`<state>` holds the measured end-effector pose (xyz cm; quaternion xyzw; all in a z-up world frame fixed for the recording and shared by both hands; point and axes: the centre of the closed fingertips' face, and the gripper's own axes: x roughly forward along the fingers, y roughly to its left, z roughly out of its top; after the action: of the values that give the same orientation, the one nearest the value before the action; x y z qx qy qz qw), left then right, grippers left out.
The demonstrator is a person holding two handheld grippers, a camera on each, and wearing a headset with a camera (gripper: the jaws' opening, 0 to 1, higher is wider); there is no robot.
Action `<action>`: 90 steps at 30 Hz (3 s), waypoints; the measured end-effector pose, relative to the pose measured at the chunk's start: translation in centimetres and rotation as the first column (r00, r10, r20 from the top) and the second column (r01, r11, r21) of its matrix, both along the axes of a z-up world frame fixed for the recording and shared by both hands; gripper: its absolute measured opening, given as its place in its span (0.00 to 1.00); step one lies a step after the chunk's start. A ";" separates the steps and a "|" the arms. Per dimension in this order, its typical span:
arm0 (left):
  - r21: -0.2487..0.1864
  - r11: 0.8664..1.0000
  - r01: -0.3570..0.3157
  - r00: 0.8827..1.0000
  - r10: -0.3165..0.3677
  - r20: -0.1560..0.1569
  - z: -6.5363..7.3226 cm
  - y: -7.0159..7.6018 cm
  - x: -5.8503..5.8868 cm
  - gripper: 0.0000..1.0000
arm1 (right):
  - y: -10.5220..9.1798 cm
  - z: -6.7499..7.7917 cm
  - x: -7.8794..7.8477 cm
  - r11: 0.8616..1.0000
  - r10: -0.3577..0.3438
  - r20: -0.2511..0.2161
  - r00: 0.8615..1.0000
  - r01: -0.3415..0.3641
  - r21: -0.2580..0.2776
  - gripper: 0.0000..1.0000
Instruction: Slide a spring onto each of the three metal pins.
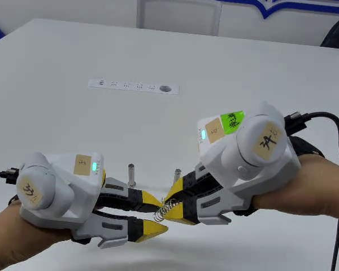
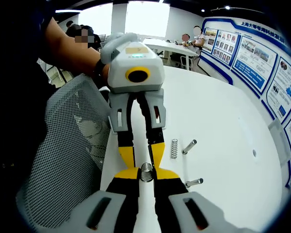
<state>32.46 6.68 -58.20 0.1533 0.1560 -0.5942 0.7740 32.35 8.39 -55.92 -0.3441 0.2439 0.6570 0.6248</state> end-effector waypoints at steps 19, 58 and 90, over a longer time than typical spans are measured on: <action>-0.014 0.991 -0.130 0.991 0.130 -0.015 0.0 3.8 0.5 0.28 | -6.2 2.1 5.4 0.987 -0.112 0.058 0.992 0.118 -0.113 0.11; -0.045 0.947 -0.318 0.947 0.316 -0.053 -0.2 8.0 0.5 0.38 | -10.1 -2.1 11.1 0.924 -0.156 0.043 0.987 0.161 -0.346 0.12; -0.037 0.945 -0.324 0.945 0.322 -0.055 -0.5 8.3 0.5 0.38 | -9.7 -7.7 11.8 0.899 -0.184 0.021 0.983 0.177 -0.399 0.12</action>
<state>32.98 14.99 -58.69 0.0935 0.1841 -0.4662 0.8603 44.11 -1.31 -63.58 -0.4346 0.4091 0.5355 0.5975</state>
